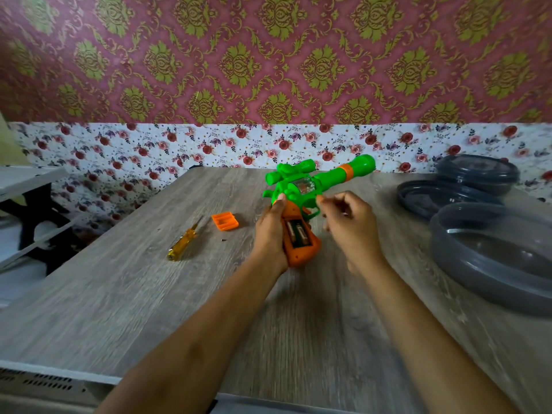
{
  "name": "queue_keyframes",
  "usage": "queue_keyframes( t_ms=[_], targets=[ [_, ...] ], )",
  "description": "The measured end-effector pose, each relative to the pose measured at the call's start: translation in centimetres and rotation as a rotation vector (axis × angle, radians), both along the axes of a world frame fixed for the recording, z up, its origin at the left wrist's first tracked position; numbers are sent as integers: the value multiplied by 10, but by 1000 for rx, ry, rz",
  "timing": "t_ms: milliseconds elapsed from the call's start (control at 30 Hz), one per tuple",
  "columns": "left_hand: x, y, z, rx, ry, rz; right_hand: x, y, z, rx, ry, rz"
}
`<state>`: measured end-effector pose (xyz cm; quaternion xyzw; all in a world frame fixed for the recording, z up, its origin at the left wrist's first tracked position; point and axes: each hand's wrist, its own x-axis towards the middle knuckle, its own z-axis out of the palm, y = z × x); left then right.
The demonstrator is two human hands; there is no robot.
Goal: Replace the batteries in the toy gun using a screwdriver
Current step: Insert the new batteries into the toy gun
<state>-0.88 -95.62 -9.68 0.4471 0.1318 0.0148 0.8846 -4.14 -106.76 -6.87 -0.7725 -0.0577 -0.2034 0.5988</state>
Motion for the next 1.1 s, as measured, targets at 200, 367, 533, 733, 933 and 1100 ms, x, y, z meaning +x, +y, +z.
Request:
queue_keyframes(
  t_ms=[200, 367, 533, 733, 933, 1100],
  targets=[
    [2, 13, 3, -40, 36, 67, 5, -6, 10, 355, 307, 251],
    [1, 13, 3, -38, 25, 47, 4, -4, 4, 336, 189, 300],
    [-3, 10, 7, -35, 26, 57, 0, -3, 4, 153, 4, 315],
    [-8, 10, 6, -85, -12, -29, -13, -1, 6, -735, -265, 262],
    [-10, 9, 8, -151, -45, -73, -20, 3, 7, -1131, -323, 183],
    [-15, 6, 10, -150, -43, -99, -9, 15, 5, -1112, -298, 96]
  ],
)
